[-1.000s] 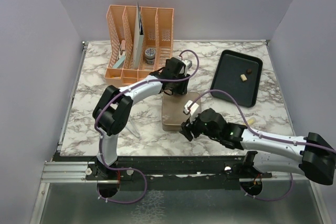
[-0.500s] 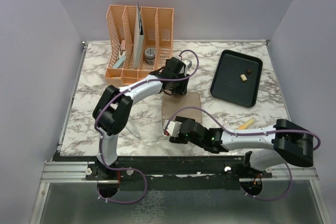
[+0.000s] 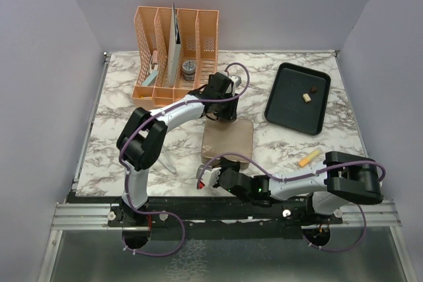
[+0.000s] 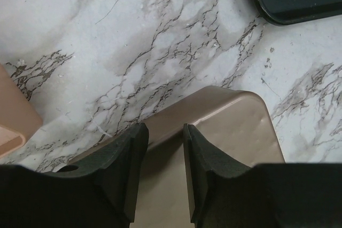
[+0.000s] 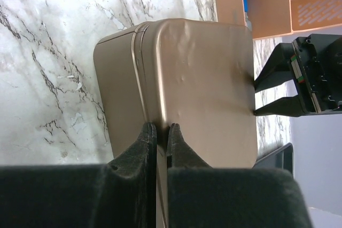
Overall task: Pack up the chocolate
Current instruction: Close the box lid on the packing box.
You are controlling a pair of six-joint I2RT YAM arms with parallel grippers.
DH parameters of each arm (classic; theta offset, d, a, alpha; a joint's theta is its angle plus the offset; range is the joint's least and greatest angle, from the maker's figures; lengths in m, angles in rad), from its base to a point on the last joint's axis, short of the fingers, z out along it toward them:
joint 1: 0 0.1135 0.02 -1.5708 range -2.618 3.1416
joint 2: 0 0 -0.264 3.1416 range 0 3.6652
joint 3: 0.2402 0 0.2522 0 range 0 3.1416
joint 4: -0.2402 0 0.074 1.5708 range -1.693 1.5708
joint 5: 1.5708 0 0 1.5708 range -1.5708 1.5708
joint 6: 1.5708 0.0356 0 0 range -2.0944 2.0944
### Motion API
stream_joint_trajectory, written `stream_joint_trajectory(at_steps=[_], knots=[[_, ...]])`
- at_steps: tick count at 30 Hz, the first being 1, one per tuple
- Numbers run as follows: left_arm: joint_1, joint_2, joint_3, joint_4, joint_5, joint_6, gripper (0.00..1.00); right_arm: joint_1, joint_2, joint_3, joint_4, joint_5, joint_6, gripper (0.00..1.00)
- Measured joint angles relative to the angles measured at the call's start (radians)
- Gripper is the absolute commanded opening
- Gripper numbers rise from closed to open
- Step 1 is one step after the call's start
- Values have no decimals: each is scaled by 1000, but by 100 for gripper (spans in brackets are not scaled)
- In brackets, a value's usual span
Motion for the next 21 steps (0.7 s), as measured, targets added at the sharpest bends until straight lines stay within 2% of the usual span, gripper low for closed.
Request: stream_joint_trajectory(at_steps=[4,10,15,18,21], knots=[[0,0,11,-14,6,-2,44,1,0,0,1,0,26,10],[0,-2,129,-138,7,2,47,1,-1,2,-3,4,80,13],[11,-64,190,-203,6,2,52,-1,-14,3,-14,1,130,30],[31,-161,144,-219,3,-1,53,-1,-40,-2,-37,-18,179,39],[66,-298,37,-227,-2,-10,53,-1,-103,-13,-89,-56,236,46]])
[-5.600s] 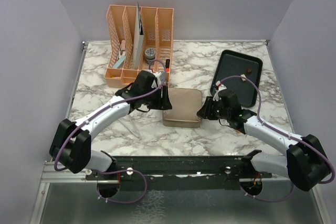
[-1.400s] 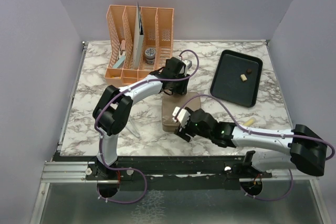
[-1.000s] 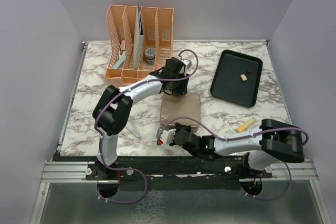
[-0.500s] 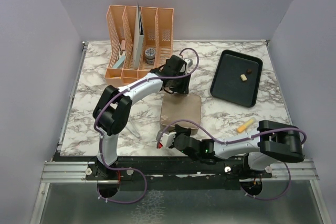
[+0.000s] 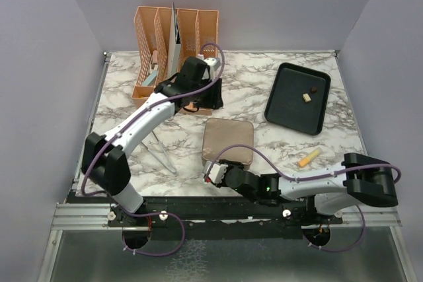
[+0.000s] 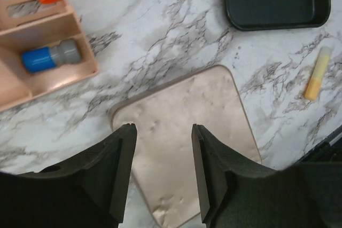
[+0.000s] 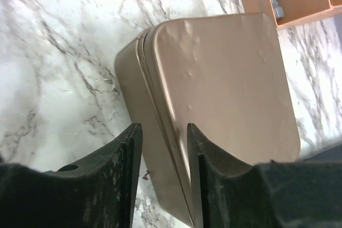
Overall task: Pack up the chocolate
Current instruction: Close the box lid on the packing box.
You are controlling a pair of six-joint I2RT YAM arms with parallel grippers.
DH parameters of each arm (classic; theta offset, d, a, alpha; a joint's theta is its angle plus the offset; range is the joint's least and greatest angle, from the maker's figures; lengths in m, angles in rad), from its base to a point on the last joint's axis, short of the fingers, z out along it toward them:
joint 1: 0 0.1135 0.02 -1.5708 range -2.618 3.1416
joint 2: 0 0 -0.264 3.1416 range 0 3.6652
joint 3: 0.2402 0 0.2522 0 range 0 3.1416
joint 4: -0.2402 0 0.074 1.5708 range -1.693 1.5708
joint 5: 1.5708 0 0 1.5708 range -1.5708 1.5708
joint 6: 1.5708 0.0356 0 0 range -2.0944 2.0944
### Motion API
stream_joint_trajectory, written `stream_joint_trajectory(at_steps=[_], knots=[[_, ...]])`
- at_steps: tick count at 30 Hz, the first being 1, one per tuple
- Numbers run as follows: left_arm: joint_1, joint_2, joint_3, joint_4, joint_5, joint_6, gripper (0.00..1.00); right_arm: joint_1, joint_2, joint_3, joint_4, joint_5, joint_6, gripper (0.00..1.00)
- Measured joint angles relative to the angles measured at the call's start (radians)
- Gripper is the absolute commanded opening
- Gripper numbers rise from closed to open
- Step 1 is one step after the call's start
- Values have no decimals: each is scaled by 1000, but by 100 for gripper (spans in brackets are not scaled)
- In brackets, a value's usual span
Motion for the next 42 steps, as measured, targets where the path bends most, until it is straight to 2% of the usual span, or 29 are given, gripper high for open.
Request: stream_joint_trajectory(at_steps=[3,6,11,18,21,27,36,42], knots=[[40,-115,-113,2,-2,-11,55,-11,-90,-5,-37,-59,65,60],[73,-197,-224,3,-4,-23,56,-31,-184,-5,-42,-109,135,65],[90,-256,-354,13,2,-39,60,-92,-302,-6,-63,-171,292,62],[107,-287,-497,62,63,-64,69,-349,-399,8,-229,-206,670,52],[112,-288,-528,94,99,-71,71,-446,-398,34,-326,-209,811,51],[117,-287,-570,179,171,-77,73,-575,-383,38,-436,-268,996,68],[118,-242,-595,274,204,-79,73,-770,-267,-37,-332,-441,1102,76],[119,-175,-595,313,220,-78,73,-903,-153,-33,-175,-587,1112,75]])
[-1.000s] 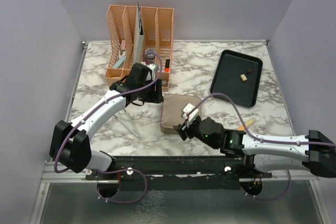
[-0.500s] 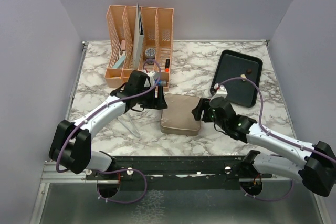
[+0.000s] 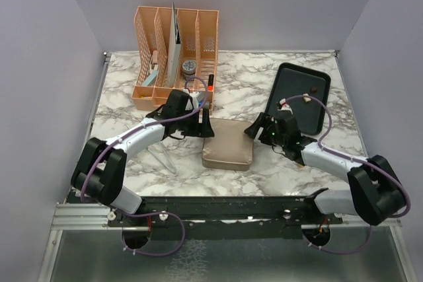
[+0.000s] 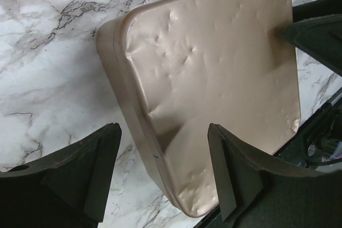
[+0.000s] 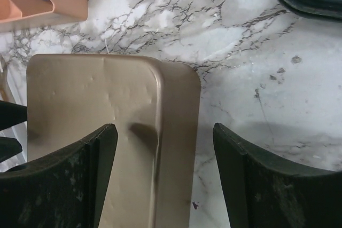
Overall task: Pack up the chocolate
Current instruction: Close the box lid on the packing box.
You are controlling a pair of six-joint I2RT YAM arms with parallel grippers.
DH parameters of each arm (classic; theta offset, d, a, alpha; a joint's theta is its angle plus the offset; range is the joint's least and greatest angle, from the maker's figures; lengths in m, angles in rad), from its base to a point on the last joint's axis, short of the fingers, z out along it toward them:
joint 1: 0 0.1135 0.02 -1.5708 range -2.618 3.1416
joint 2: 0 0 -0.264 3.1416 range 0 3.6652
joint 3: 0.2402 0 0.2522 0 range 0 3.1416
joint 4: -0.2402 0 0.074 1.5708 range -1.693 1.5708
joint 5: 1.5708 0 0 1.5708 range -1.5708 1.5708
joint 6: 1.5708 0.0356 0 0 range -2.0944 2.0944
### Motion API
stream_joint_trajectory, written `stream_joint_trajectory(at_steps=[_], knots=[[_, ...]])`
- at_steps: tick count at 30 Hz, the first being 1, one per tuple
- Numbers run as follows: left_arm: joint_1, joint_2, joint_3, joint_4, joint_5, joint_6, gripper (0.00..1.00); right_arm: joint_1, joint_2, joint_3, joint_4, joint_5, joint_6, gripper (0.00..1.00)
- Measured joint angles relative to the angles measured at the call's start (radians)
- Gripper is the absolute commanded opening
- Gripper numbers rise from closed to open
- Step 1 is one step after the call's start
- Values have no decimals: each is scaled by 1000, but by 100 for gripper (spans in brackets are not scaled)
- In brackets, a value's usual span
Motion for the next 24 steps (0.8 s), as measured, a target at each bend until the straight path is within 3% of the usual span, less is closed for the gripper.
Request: stream_joint_trajectory(at_steps=[8,18,24], knots=[[1,18,0,42,24,0,73,-22,141,8,200,-217,-5,67],[17,37,-11,81,31,-6,73,-32,-50,-64,319,-319,-100,65],[16,56,-11,96,35,-16,72,-34,-7,-45,304,-296,-137,62]])
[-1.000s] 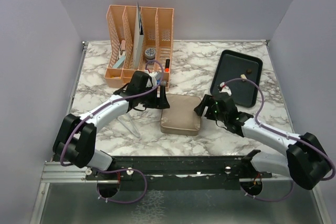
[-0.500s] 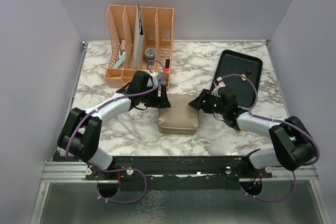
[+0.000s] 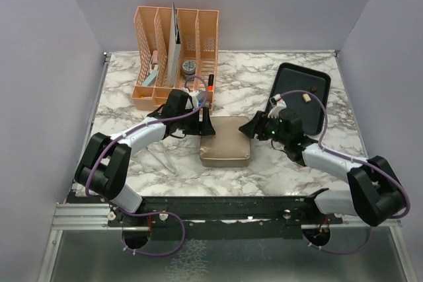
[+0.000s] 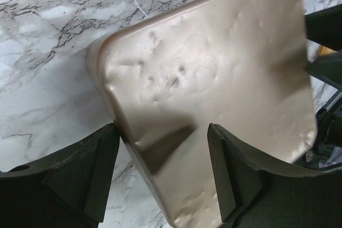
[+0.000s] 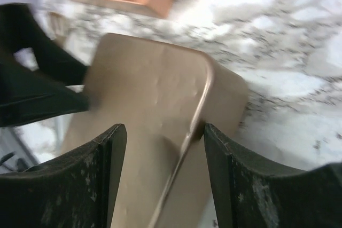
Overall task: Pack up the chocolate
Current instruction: Close the box lid on the packing box.
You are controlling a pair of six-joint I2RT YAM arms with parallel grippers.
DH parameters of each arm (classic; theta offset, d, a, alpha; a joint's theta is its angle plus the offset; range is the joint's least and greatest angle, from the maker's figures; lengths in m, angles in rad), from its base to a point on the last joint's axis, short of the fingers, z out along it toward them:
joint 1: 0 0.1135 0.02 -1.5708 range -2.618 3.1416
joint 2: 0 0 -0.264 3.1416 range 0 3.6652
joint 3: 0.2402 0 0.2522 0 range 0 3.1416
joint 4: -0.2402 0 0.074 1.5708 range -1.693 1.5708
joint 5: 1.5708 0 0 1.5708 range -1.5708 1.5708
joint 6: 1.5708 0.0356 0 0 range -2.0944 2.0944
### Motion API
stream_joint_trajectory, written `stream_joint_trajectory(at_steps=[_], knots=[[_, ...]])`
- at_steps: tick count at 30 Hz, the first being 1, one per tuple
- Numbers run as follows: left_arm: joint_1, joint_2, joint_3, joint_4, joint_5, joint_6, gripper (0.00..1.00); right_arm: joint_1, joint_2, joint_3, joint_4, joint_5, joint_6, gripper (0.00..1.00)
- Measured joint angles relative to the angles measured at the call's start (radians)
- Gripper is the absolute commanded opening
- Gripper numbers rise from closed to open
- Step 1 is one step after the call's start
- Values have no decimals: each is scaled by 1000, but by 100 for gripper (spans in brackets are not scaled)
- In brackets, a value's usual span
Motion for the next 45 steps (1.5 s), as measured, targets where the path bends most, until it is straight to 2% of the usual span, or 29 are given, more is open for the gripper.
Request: stream_joint_trajectory(at_steps=[5,8,12,15,18,20,24,29,32,38,45], knots=[[-8,-1,0,5,17,-4,73,2,94,81,-201,89,-19,62],[-12,-2,3,4,23,-4,73,3,56,77,-211,89,-20,59],[-12,-2,6,2,26,-5,73,0,7,42,-85,16,5,52],[-13,-2,6,3,28,-7,72,-4,35,10,61,-67,69,52],[-14,-2,6,0,27,-6,70,-6,75,-10,125,-111,109,52],[-14,-5,7,-10,21,-5,68,-6,73,-15,112,-114,113,54],[-19,-47,13,-43,-2,-3,66,-6,-3,1,-7,-73,96,67],[-19,-111,45,-46,0,-15,66,-6,-109,57,-183,48,48,70],[-19,-132,65,-50,-6,-21,70,-6,-106,69,-248,100,32,65],[-19,-126,71,-94,-55,-10,71,-6,5,69,-315,122,18,57],[-19,-58,57,-95,-62,-11,65,-6,56,71,-299,108,10,44]])
